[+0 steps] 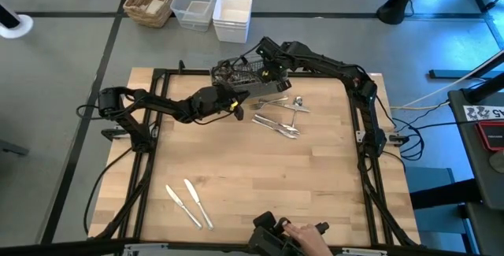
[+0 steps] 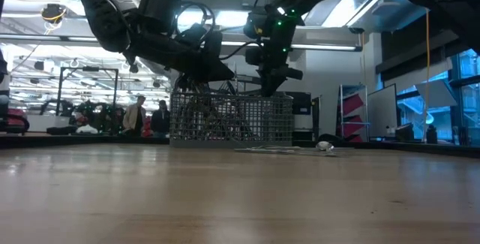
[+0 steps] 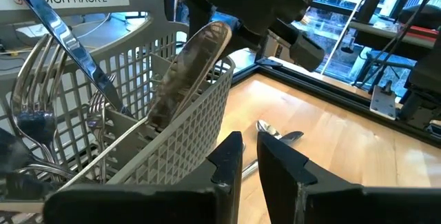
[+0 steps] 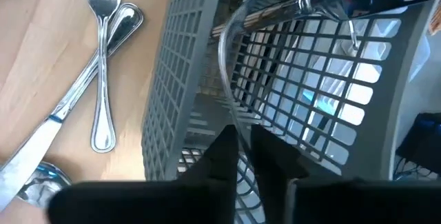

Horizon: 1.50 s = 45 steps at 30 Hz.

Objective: Sort silverware
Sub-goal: Put the silver fork into the silverware rack

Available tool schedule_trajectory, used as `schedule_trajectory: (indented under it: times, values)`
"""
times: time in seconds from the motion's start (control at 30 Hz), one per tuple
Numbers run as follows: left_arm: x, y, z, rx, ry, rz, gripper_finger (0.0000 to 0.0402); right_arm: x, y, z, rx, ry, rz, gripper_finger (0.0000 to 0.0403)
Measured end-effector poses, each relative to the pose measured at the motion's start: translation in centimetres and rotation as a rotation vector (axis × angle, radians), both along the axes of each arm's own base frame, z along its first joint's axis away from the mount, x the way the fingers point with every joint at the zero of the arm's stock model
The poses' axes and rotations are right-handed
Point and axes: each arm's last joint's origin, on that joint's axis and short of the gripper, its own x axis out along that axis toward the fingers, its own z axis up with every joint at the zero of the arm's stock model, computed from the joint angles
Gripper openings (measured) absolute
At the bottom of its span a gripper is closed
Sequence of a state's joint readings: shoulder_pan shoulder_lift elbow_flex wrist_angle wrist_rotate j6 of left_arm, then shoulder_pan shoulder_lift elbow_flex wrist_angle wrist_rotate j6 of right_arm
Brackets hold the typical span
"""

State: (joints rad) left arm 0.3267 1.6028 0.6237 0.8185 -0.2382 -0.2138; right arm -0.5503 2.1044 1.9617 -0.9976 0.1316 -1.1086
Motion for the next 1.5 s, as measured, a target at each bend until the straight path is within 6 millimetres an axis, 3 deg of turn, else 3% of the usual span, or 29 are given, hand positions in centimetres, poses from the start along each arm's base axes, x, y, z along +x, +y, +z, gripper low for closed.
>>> schedule_trajectory:
  times: [0.1,0.47,0.7,0.93,1.1,1.27,1.5]
  values:
    - [0.0,0.0,0.0,0.000,0.000,0.000,0.0040,0.0,0.0,0.0,0.001,0.005,-0.019,0.0009]
    - [0.1,-0.5,0.7,0.006,-0.056,-0.017,0.0040,-1.0,0.3,0.0,-0.045,0.127,-0.069,0.0007]
    - [0.0,-1.3,2.0,0.036,-0.085,-0.043,0.0040,-1.1,2.0,1.9,-0.115,0.141,-0.021,0.0004]
    - [-0.4,-2.3,3.5,0.069,-0.112,-0.071,0.0040,-0.8,3.7,3.2,-0.296,0.249,0.058,0.0003]
    - [-2.0,-2.6,5.1,0.050,-0.050,-0.067,0.0030,-0.3,4.8,3.5,-0.436,0.365,0.120,0.0004]
    - [-4.9,-3.3,6.4,0.013,0.094,-0.057,0.0004,0.2,5.9,3.7,-0.548,0.473,0.188,0.0004]
    - [-8.8,-4.3,8.2,-0.003,0.174,-0.023,0.0001,0.7,6.9,3.9,-0.642,0.615,0.340,0.0005]
